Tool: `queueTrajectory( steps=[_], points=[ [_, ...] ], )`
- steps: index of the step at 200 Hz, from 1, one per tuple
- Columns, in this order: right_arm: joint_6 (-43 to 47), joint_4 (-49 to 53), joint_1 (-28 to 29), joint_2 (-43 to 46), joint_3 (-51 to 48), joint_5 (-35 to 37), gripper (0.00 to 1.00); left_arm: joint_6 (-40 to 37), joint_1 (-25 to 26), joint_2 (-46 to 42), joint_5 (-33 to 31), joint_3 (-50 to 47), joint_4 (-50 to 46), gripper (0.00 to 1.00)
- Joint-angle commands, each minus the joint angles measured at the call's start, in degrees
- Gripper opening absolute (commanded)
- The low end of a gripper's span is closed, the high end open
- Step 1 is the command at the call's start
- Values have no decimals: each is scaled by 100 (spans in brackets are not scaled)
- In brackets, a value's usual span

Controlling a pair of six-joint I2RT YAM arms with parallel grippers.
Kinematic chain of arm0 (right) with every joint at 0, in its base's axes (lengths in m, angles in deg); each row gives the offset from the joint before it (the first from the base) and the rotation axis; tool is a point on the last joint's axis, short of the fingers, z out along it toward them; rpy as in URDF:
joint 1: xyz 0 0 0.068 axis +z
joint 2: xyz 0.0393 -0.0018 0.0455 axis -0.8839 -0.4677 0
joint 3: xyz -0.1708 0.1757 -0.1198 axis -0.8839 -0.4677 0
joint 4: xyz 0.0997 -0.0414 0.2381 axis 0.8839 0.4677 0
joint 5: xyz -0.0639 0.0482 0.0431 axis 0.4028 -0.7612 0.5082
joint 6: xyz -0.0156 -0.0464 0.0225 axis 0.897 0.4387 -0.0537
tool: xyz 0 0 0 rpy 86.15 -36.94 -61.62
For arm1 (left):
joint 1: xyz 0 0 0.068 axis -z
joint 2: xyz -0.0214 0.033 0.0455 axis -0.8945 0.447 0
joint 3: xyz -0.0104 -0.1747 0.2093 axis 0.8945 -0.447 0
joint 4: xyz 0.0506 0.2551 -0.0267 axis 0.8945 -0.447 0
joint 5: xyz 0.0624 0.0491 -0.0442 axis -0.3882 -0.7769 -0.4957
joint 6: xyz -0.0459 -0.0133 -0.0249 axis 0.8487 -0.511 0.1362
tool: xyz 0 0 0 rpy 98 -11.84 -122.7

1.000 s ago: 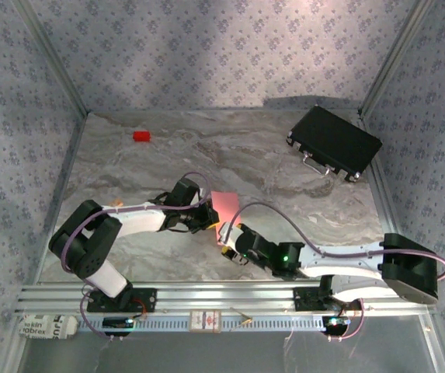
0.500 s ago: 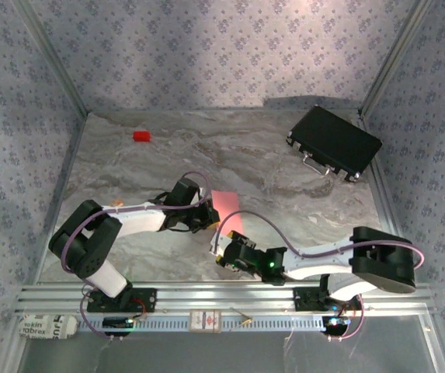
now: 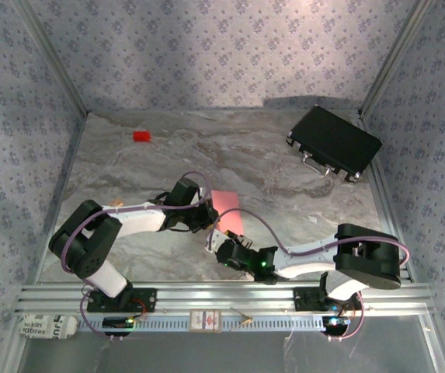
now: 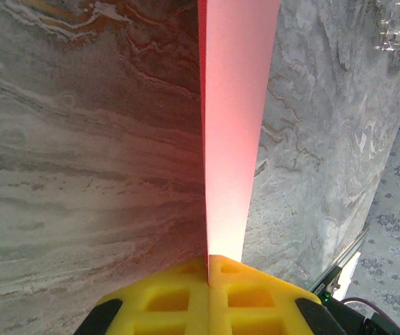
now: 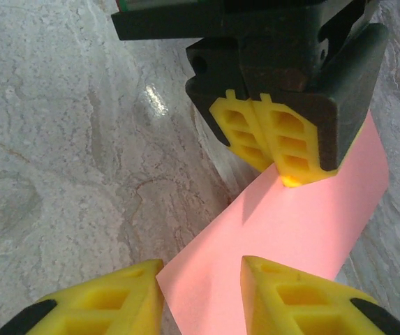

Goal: Fold a paper plane with a square sheet of paper (pick it up from the middle)
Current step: Third fold the triangle at the center of the table.

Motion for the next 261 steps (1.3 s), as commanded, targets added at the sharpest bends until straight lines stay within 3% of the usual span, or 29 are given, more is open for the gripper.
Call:
queueTrajectory(
  steps=[1, 125, 175, 192, 214, 236, 261],
  points=[
    [-107, -55, 22, 81, 3, 187, 30, 60, -21, -8, 7, 17, 91, 6],
    [-303, 55, 13, 229, -77, 208, 9, 95, -17, -37, -31, 10, 65, 7],
    [-413, 132, -44, 255, -58, 155, 4, 81, -15, -141, -61, -65, 14, 16],
    [-506, 149, -84, 312, -81, 57, 4, 23, -22, -207, -126, -42, -153, 27],
    [-746, 256, -257, 472, -110, -484, 3, -183, -27, -448, -467, 25, -684, 34],
    [-1185, 383, -648, 702, -129, -1525, 4, -415, -83, -734, -860, 149, -1322, 42],
    [-1482, 533, -1182, 866, -139, -2673, 4, -501, -224, -958, -979, 167, -1583, 43]
  ],
)
